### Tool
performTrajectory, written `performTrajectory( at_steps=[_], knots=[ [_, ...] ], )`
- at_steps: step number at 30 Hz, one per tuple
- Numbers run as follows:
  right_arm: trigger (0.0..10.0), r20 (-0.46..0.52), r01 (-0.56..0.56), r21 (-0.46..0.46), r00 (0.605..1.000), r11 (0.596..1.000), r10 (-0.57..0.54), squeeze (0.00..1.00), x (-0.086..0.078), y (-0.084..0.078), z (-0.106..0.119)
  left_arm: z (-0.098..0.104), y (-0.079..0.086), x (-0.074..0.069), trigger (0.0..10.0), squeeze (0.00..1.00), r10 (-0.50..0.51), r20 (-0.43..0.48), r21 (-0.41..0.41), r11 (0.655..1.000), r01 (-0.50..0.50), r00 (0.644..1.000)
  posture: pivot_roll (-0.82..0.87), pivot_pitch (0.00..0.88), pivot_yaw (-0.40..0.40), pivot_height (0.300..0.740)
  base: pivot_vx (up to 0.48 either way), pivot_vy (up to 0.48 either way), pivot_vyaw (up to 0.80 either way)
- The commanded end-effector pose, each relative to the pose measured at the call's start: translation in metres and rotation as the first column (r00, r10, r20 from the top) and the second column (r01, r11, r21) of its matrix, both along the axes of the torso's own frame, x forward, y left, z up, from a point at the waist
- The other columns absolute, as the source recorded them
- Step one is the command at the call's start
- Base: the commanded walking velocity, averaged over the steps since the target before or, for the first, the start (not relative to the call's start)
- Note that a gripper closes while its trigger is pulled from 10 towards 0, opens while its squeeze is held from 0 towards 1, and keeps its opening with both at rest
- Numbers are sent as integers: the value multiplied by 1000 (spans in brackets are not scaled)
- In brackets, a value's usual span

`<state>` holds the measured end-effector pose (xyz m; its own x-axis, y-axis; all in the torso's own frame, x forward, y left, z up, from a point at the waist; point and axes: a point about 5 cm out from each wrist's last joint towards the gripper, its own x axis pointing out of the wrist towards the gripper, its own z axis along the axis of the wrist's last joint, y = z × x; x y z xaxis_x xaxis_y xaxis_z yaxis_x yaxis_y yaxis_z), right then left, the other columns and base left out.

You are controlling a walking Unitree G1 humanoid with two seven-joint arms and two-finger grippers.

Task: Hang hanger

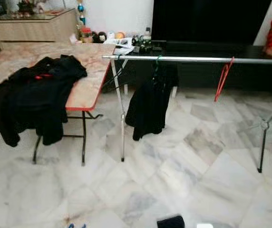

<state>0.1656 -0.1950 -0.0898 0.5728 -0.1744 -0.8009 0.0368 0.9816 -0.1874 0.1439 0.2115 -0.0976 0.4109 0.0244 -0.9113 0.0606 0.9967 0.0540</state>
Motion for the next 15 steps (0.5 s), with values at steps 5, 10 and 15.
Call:
performTrajectory(
  at_steps=[5, 10, 15],
  knots=[
    [10000, 38, 9, 30, 999, 1000, -10, 0, 5, 7, 2, -2, 4, -7, 10000, 0, 4, -29, 10, 1000, -3, 1000, 67, 0, -19, 740, -50, 0, 0],
    [10000, 63, 19, 40, 998, 999, -21, 0, 6, 7, 3, -2, 4, -6, 10000, 0, 6, -17, 16, 1000, -6, 1000, 69, 0, -19, 740, 0, 0, 0],
    [10000, 101, 37, 52, 994, 998, -42, 0, 7, 7, 5, -1, 4, -4, 10000, 0, 0, 4, 29, 1000, 0, 1000, 76, 0, -18, 740, 0, 0, 0]
  ],
)
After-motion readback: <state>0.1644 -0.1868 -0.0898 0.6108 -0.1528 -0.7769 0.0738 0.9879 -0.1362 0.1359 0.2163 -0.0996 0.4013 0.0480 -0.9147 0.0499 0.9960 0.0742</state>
